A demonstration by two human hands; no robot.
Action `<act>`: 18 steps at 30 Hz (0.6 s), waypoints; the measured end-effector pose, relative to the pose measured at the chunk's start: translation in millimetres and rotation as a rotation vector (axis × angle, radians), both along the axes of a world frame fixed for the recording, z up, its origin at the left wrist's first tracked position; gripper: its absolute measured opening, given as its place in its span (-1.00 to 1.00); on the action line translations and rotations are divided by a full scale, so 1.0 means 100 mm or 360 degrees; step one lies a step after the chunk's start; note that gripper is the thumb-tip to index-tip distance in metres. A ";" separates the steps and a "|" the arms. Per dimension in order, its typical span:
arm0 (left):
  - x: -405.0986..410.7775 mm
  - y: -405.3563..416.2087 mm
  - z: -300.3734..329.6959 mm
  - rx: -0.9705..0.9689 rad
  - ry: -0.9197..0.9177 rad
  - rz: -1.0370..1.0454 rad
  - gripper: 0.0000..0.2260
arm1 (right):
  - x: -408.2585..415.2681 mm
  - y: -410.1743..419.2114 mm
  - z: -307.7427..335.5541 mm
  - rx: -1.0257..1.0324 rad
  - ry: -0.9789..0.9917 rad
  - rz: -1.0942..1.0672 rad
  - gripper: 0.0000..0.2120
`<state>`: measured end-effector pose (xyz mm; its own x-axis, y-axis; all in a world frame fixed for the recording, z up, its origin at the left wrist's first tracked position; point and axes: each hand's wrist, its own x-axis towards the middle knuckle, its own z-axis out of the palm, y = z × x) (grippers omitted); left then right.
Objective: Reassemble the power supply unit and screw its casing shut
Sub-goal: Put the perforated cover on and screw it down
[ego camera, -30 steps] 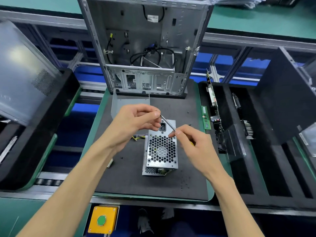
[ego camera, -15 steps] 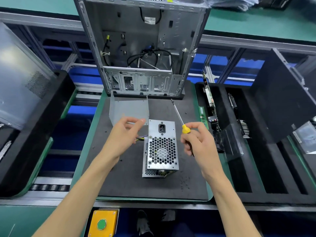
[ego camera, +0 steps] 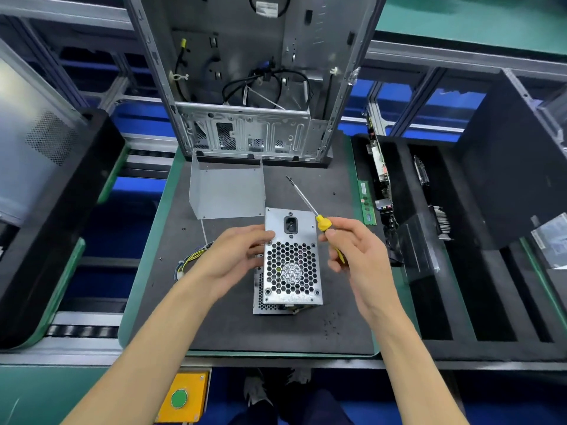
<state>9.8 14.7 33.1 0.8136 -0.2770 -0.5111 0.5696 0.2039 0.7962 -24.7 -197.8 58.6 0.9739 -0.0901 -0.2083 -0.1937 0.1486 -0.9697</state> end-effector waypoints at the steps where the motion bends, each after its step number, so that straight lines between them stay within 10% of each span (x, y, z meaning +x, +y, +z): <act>1: 0.01 0.00 -0.01 -0.0008 0.0002 -0.0002 -0.82 | 0.01 0.00 -0.02 0.0056 0.0014 -0.0014 -0.84; 18: -0.07 0.00 0.02 0.0203 -0.0073 0.0151 -0.79 | 0.15 0.02 -0.17 0.0304 0.0069 0.0036 -0.82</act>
<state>2.5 14.5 35.6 0.8563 -0.1330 -0.4991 0.5152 0.1508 0.8437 -10.0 -195.5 41.2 0.9650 -0.0229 -0.2613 -0.2401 0.3243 -0.9150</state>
